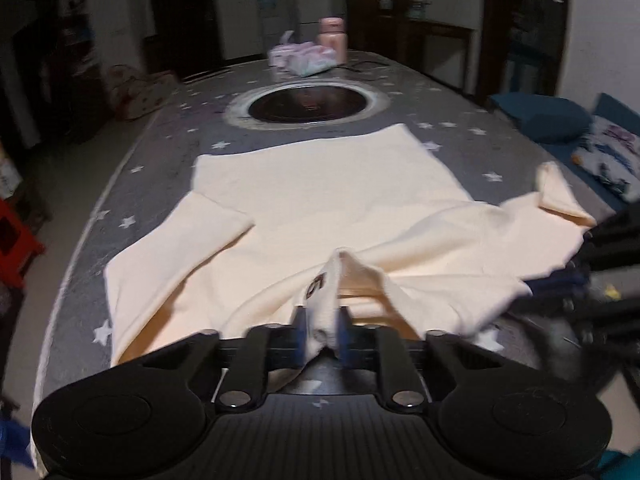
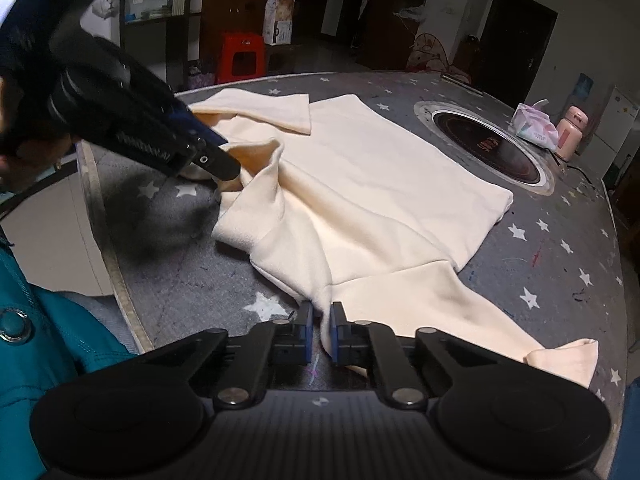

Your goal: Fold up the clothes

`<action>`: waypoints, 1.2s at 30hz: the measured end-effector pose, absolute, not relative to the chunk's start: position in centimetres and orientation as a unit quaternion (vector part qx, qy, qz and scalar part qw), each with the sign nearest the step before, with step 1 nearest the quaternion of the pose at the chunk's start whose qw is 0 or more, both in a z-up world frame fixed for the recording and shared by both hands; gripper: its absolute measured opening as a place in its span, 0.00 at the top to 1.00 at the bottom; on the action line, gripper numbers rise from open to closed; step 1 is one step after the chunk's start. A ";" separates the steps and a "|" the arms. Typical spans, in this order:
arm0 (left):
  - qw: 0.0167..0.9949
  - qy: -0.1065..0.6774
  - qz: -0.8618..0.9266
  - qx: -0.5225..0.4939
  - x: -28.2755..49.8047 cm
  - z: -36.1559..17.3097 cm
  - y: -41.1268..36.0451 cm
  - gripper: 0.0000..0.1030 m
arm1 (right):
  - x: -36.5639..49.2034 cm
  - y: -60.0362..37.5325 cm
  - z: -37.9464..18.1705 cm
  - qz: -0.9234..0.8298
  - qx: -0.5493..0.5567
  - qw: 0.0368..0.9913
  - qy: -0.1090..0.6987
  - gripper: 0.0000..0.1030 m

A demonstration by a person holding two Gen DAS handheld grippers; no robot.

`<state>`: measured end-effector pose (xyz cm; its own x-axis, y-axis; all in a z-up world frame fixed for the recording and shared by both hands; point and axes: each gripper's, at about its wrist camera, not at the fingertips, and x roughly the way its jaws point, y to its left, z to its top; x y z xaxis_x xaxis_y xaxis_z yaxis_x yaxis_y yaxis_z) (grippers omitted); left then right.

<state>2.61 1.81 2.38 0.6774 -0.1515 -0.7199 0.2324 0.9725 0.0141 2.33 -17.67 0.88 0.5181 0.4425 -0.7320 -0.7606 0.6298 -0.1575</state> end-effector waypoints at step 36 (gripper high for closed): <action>0.887 0.382 -0.257 0.035 4.9 0.1 1.6 0.75 | 4.2 -19.4 2.4 0.378 -0.147 0.848 0.342 0.78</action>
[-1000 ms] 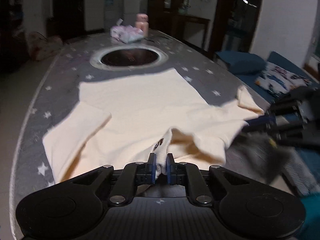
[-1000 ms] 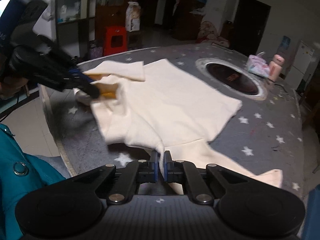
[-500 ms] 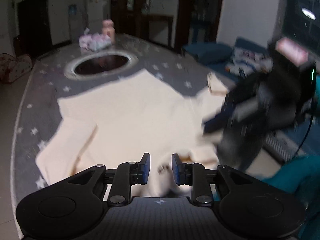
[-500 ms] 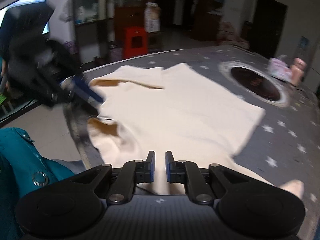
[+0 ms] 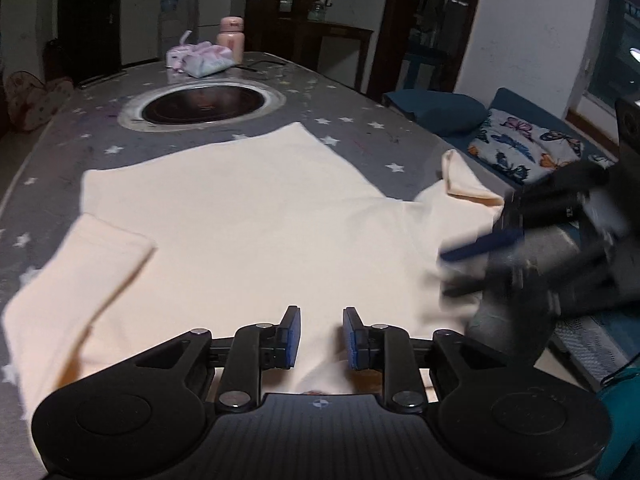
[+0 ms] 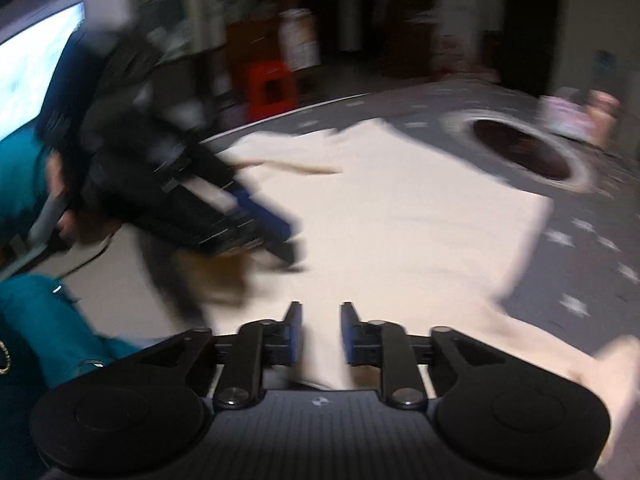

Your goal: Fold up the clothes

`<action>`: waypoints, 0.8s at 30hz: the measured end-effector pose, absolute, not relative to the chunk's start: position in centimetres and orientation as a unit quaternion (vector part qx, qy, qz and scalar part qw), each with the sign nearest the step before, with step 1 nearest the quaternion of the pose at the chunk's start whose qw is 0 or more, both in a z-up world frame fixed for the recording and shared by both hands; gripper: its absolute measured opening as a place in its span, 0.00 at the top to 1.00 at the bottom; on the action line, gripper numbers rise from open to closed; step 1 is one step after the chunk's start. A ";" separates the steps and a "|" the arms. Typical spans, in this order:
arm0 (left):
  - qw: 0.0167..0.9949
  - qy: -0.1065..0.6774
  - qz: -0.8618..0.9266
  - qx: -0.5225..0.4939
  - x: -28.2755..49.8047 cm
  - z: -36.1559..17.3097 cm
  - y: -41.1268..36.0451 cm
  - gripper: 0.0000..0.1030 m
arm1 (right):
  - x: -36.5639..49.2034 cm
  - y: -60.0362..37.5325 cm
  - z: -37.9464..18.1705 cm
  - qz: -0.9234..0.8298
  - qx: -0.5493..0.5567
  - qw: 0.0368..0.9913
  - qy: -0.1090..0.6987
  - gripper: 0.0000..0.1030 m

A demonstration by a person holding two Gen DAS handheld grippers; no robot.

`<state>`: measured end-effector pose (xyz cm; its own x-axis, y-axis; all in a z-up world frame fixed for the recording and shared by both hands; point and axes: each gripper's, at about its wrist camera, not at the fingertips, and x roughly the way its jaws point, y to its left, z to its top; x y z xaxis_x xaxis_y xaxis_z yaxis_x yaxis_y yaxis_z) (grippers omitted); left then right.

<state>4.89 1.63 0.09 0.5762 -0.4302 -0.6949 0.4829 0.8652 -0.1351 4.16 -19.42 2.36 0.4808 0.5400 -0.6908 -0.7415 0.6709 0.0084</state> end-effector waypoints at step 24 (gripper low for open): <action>0.873 0.381 -0.302 0.044 4.7 -1.1 -2.2 0.55 | 7.5 -31.7 -0.3 0.015 -0.147 0.935 0.322 0.92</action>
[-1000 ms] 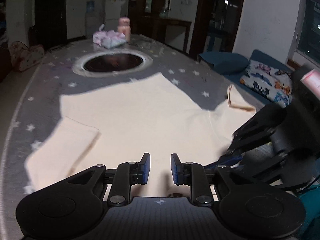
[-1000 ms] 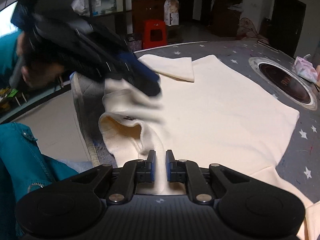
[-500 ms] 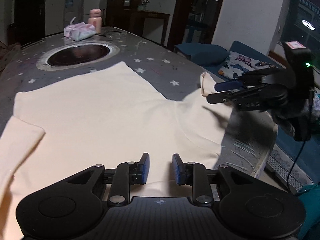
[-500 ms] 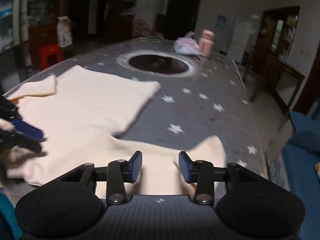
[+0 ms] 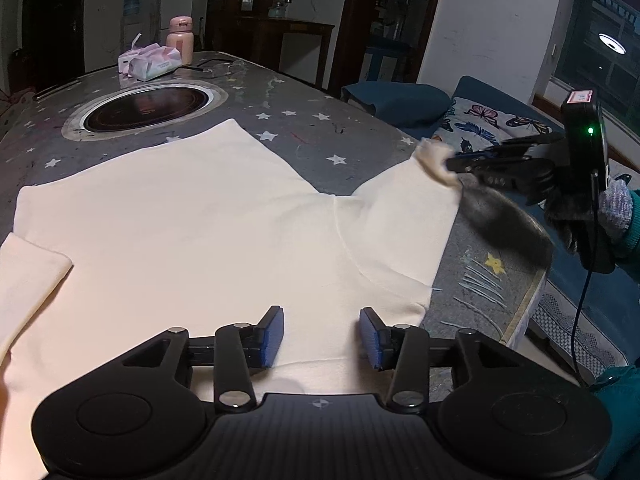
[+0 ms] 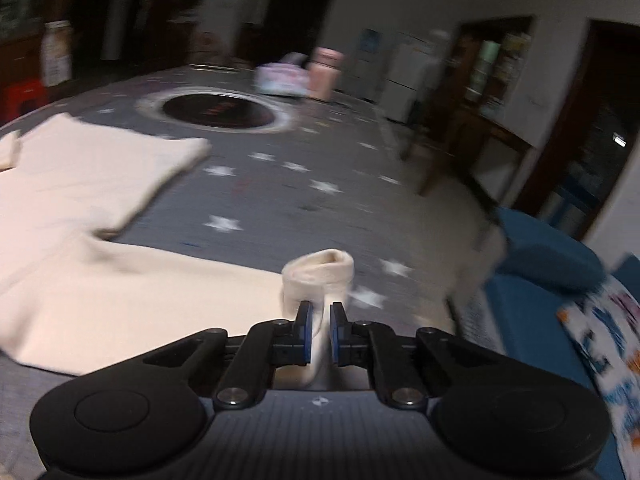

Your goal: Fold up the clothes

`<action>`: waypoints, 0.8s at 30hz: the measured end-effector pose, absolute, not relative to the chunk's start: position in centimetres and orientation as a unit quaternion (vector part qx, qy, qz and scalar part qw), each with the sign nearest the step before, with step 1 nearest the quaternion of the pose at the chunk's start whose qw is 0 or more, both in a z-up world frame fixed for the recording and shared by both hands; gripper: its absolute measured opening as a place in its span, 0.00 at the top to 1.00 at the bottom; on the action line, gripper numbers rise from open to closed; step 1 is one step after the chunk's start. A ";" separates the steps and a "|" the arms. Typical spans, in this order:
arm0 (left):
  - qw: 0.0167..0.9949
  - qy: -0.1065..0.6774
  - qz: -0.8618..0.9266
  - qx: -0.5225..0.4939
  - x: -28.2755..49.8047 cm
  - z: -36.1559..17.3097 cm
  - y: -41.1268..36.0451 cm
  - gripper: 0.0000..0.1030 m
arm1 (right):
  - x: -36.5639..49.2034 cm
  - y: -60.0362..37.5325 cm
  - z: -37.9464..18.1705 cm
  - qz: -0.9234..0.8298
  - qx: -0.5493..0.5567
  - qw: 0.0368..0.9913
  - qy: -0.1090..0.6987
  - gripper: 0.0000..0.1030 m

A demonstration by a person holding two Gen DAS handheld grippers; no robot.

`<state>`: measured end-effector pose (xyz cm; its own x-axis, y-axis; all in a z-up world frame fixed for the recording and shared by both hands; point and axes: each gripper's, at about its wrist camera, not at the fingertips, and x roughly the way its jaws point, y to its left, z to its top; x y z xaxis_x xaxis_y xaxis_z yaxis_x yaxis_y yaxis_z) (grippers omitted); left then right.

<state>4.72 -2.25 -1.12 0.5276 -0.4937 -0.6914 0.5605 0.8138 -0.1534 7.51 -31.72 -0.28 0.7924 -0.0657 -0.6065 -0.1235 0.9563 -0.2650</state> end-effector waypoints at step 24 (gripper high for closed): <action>0.907 0.372 -0.196 0.009 7.6 0.2 1.7 0.51 | 11.6 -33.4 0.5 0.073 -0.040 0.929 0.359 0.68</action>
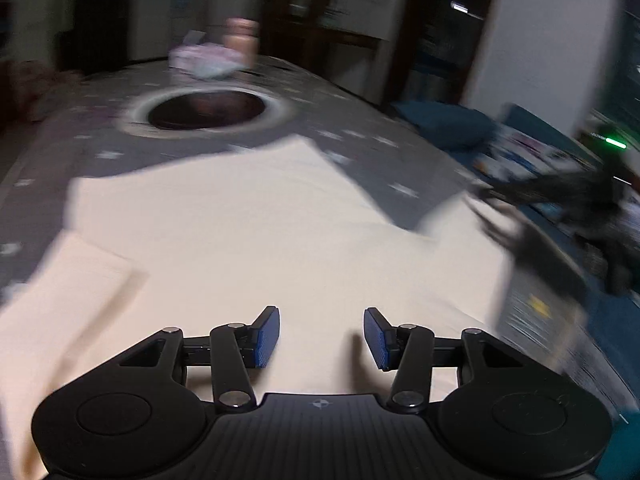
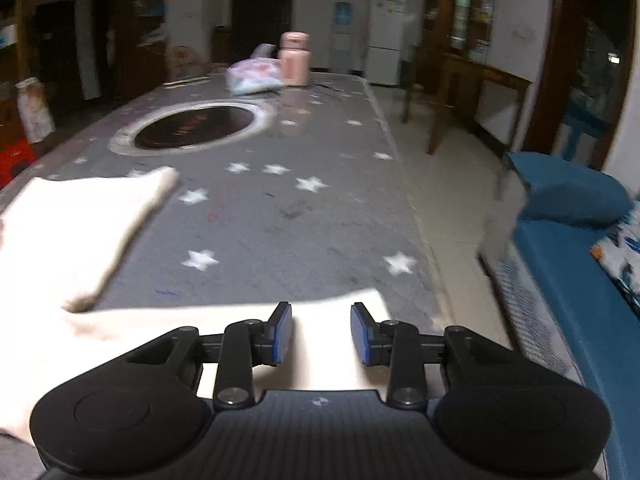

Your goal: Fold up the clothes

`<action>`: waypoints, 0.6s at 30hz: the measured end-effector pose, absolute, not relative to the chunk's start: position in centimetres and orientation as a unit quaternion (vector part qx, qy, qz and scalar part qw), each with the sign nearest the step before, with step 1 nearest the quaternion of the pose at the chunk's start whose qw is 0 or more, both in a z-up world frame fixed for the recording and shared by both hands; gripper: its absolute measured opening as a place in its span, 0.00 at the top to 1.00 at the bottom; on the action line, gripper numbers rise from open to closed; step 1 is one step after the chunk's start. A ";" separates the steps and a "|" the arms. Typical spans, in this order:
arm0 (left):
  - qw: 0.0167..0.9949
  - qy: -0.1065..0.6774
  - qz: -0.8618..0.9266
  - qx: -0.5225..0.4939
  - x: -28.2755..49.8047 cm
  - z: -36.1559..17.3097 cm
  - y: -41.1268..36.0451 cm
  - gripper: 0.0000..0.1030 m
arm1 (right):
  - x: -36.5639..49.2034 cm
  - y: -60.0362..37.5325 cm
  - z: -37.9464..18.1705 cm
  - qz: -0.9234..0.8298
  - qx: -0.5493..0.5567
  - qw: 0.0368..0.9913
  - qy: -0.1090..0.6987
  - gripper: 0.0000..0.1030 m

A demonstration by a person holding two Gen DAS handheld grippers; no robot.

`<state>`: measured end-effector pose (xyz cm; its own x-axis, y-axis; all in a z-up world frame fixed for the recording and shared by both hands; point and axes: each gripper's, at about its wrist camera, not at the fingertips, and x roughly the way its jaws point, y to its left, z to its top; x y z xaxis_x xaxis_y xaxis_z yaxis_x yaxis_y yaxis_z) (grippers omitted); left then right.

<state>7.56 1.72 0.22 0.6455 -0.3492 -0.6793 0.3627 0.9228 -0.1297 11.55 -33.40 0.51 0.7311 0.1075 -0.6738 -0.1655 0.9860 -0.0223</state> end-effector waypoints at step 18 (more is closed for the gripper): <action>0.932 0.354 -0.041 0.063 11.1 -1.2 6.6 0.81 | 15.6 -21.9 3.5 0.261 -0.030 0.888 0.378 0.66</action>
<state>11.13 6.63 -1.21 0.7462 -0.0320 -0.6650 0.1215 0.9886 0.0888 15.65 -21.94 3.46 0.5789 0.4397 -0.6866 -0.4857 0.8624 0.1428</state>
